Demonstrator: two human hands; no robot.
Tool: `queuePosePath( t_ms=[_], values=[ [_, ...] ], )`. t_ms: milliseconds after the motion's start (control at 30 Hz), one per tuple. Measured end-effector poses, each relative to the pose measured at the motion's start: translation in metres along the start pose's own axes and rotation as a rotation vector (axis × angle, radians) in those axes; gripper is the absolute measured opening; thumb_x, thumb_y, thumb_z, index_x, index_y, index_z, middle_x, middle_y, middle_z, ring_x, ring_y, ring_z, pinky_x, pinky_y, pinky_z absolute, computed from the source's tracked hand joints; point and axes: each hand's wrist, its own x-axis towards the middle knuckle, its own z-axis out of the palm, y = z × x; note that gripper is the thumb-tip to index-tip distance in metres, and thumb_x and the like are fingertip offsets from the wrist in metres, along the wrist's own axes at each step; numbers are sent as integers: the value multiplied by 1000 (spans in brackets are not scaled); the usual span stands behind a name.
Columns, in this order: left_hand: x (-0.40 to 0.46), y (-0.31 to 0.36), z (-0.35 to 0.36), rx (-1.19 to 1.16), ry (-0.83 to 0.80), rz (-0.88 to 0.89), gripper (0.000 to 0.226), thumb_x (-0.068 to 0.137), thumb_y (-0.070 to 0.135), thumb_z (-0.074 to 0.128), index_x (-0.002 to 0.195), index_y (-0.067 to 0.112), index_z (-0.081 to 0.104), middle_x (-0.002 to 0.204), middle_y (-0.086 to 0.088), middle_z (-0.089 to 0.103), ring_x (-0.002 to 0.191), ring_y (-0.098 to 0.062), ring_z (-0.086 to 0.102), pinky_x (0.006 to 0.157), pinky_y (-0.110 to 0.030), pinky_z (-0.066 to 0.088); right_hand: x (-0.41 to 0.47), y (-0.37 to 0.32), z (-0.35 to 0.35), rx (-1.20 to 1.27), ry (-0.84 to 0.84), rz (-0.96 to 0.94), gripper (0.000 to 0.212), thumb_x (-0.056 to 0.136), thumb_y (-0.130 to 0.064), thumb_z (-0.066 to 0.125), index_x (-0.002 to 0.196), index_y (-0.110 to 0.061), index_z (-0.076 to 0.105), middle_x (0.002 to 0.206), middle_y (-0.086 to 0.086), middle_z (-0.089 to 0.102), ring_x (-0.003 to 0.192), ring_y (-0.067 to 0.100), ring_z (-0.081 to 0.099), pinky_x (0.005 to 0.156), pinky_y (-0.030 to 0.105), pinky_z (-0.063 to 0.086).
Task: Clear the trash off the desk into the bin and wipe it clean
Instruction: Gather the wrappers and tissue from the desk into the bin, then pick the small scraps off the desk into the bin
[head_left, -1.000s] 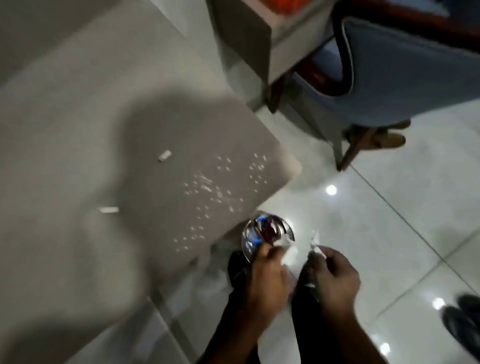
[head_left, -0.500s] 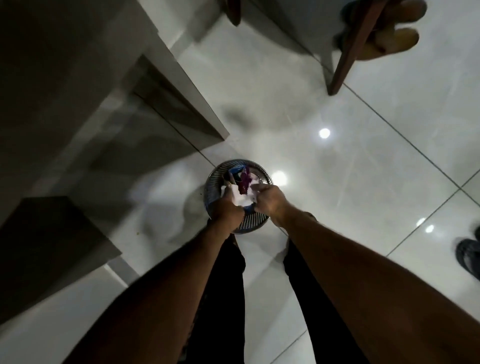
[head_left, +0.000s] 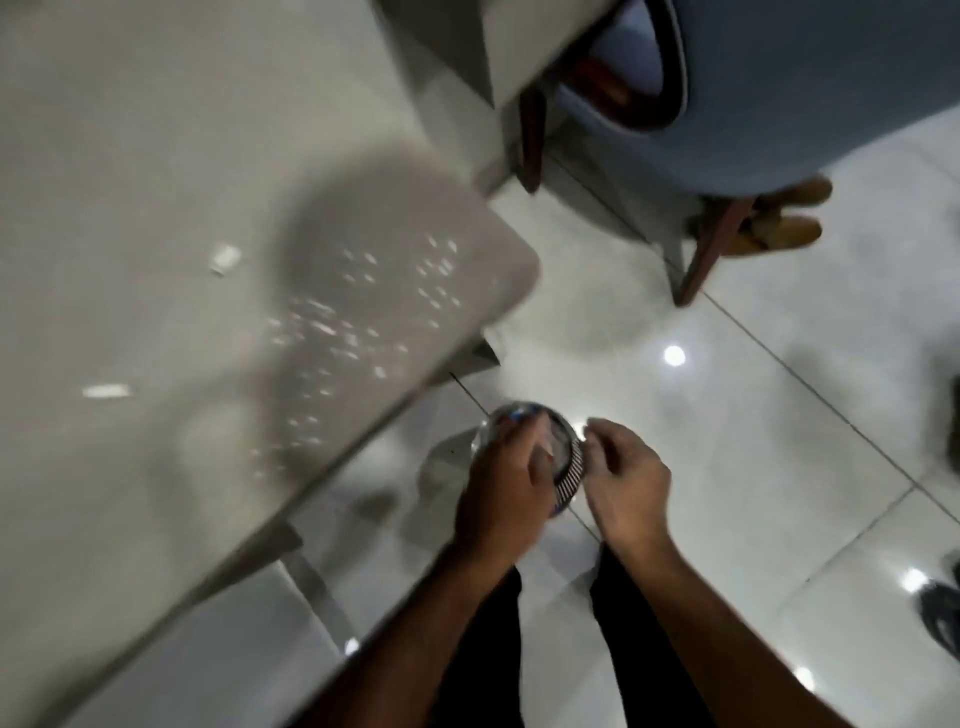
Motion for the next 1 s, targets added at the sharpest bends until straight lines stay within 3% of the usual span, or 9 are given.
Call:
queuePosePath(
  t_ms=[133,233,333,400,533,633,700,833,1000],
  values=[
    [-34,61,-98,-22,212,325,39,91,16,45,122,8,66,114,-8,73,106,-17,65,97,-24,48,-37,-121,-41,224,216,-80,12,88,-30,65,99,-29,70,87,-13,73,82,4,69,74,-1,43],
    [-30,73,-185,-2,385,327,35,91,15,47,117,5,68,107,-12,74,98,-24,67,90,-29,51,-51,-221,-44,231,285,-311,12,88,-25,66,99,-21,72,87,-8,70,79,5,64,76,2,43],
    [-21,48,-250,192,455,259,33,87,10,52,114,2,69,105,-18,72,96,-33,67,87,-36,54,-54,-298,-25,68,152,-557,16,90,-13,67,104,-10,73,95,6,72,85,15,65,82,26,51],
    [-22,24,-280,358,345,180,37,81,2,56,116,2,67,107,-19,70,99,-37,65,89,-42,55,-52,-332,-8,-153,-39,-663,22,93,-17,62,110,-9,72,104,9,72,93,22,65,87,35,52],
    [-35,-21,-305,581,172,124,38,81,11,58,119,8,66,114,-17,67,100,-40,63,89,-44,55,-39,-365,29,-608,-376,-775,25,95,-16,54,113,-13,71,112,13,66,104,32,63,92,38,51],
    [-48,-45,-306,604,202,159,41,93,32,41,118,18,70,117,-14,68,101,-37,65,85,-41,55,-39,-368,47,-859,-480,-893,32,96,-13,48,120,-15,69,113,16,62,103,34,62,92,40,54],
    [-52,-56,-304,577,262,170,43,95,32,37,114,18,72,113,-15,69,96,-37,65,82,-40,55,-42,-362,56,-978,-485,-971,33,98,-15,42,118,-10,68,113,17,61,102,33,61,87,41,56],
    [-51,-53,-305,518,325,130,23,72,-5,71,90,8,77,82,-18,68,73,-38,66,64,-37,59,-47,-355,65,-1008,-417,-989,29,97,-14,43,109,-5,68,108,16,65,94,32,65,78,37,56],
    [-40,-20,-300,384,456,91,25,71,-12,67,92,0,75,80,-20,69,75,-39,66,69,-40,58,-49,-352,60,-737,-335,-870,24,97,-11,50,107,-5,70,105,13,66,91,30,68,79,37,56]
  ],
)
